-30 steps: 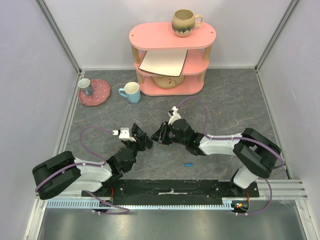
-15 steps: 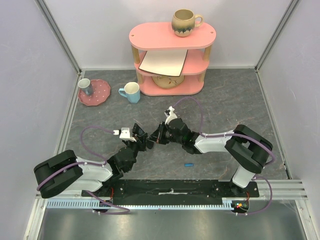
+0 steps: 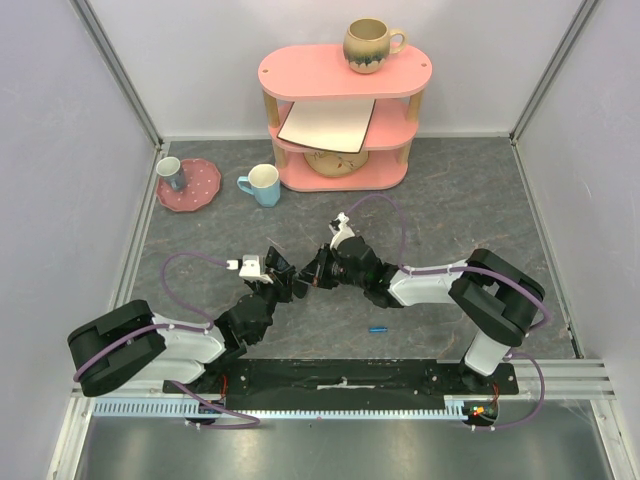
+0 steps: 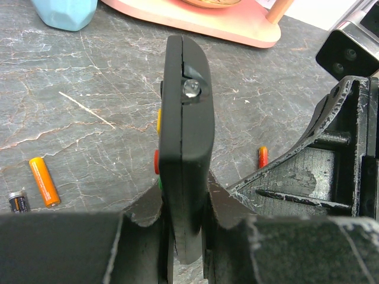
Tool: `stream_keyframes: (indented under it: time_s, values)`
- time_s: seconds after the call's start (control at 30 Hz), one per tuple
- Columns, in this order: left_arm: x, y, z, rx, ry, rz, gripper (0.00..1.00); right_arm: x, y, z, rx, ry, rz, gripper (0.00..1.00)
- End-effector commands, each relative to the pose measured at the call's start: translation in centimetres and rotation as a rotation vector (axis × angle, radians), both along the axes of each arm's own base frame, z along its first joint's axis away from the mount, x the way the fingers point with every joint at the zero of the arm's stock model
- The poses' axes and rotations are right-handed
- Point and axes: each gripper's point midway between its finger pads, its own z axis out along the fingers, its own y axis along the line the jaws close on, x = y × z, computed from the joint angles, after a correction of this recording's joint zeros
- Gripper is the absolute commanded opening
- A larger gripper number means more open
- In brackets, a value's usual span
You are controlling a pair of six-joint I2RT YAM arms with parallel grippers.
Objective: Load the batteries into the remote control
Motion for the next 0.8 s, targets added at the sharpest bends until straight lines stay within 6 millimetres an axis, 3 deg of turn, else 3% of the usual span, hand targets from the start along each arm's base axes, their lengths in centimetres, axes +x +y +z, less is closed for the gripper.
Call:
stream_keyframes:
  time_s: [0.0,0.77]
  values:
    - [0.04,-0.03,0.51,-0.017,-0.019,0.004,0.02,1.08,0.07,0.35,0.022,-0.019,-0.034,0.0]
    - [0.04,-0.27,0.12,-0.014,-0.006,0.001,0.02,0.46,-0.36,-0.42,0.038,-0.009,-0.016,0.0]
